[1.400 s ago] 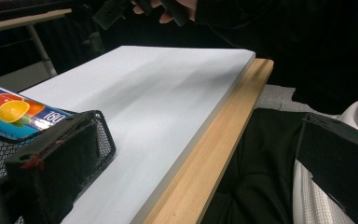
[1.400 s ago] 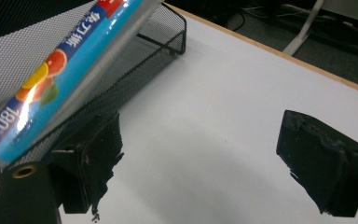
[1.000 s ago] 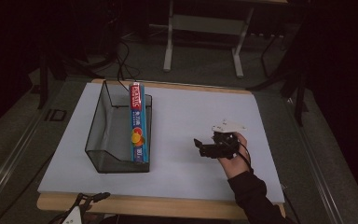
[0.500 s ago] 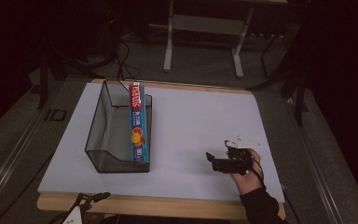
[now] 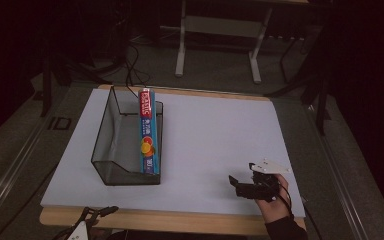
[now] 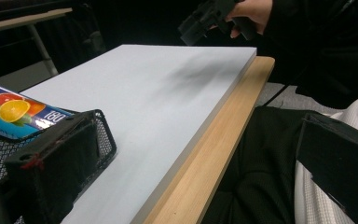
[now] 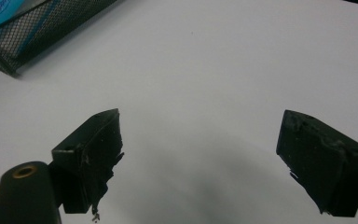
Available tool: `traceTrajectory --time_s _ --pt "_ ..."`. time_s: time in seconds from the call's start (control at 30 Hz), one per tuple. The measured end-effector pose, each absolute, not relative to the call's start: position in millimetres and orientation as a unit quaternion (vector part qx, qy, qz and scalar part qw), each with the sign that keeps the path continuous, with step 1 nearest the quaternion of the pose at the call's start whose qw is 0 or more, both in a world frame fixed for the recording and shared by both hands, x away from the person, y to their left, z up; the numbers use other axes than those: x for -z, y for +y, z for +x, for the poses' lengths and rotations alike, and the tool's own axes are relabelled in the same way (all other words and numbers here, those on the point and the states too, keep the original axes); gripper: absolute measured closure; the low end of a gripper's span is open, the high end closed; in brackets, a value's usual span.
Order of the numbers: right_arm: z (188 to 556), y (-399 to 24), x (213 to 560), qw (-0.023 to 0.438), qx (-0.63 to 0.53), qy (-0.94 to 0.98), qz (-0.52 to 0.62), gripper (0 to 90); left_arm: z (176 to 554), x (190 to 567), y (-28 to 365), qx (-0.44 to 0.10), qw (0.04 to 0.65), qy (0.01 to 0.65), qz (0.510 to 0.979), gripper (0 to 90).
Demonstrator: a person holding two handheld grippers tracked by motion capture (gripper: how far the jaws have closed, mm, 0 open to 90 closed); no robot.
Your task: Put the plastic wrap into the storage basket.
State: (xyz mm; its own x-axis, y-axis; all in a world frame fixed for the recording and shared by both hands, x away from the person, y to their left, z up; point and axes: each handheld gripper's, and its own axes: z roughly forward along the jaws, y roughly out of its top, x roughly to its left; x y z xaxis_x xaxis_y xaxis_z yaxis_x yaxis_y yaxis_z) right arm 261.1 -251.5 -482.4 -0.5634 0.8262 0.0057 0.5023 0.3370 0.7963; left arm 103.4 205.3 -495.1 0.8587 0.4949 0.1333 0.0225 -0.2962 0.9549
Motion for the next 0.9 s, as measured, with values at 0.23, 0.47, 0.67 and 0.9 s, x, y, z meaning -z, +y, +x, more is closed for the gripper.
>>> traceTrajectory --time_s 0.23,0.47,0.67,0.9 --pt "249.9 -259.3 488.4 0.21 -0.384 0.796 0.418 13.6 103.5 495.2 205.3 -0.207 0.569 0.166 0.778 0.1" --pt "242.9 -267.4 491.0 0.222 -0.375 0.801 0.41 13.6 103.9 495.4 205.2 -0.207 0.568 0.167 0.779 0.1" --pt "244.9 -272.7 498.2 0.213 -0.372 0.799 0.421 14.0 103.5 495.6 204.8 -0.206 0.567 0.165 0.781 0.1" --pt "248.2 -272.7 500.0 0.224 -0.375 0.805 0.402 14.2 104.2 496.0 205.1 -0.203 0.567 0.165 0.781 0.1"
